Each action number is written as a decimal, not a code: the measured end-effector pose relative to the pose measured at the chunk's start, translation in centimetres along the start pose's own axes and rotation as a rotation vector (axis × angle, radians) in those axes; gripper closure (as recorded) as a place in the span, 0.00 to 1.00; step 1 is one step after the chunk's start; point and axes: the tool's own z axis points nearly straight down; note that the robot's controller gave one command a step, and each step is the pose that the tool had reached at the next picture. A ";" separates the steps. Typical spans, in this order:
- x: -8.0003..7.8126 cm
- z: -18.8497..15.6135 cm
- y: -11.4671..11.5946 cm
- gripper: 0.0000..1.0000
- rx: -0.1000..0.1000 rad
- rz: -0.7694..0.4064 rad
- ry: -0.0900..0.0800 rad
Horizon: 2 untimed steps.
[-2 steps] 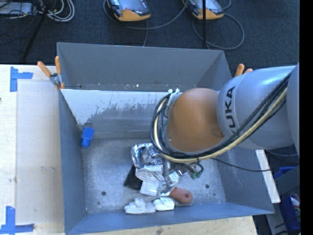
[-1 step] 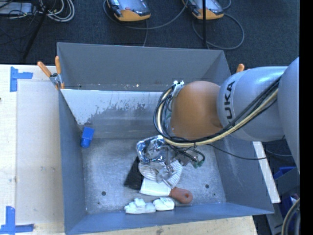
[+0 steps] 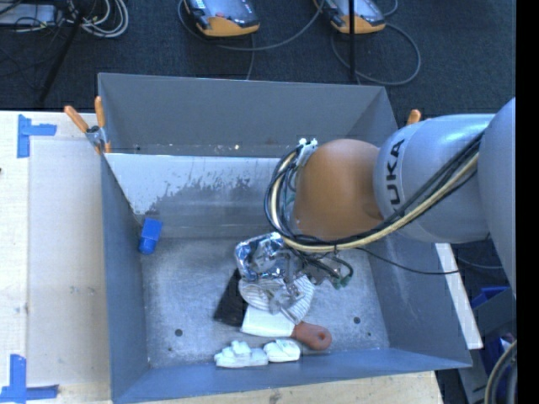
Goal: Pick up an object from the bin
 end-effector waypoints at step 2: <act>-0.3 -21.7 -0.1 1.00 0.007 -0.289 -0.007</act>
Offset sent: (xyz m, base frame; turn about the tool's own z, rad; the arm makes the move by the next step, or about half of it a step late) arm 0.0082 0.0002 0.3214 -0.3797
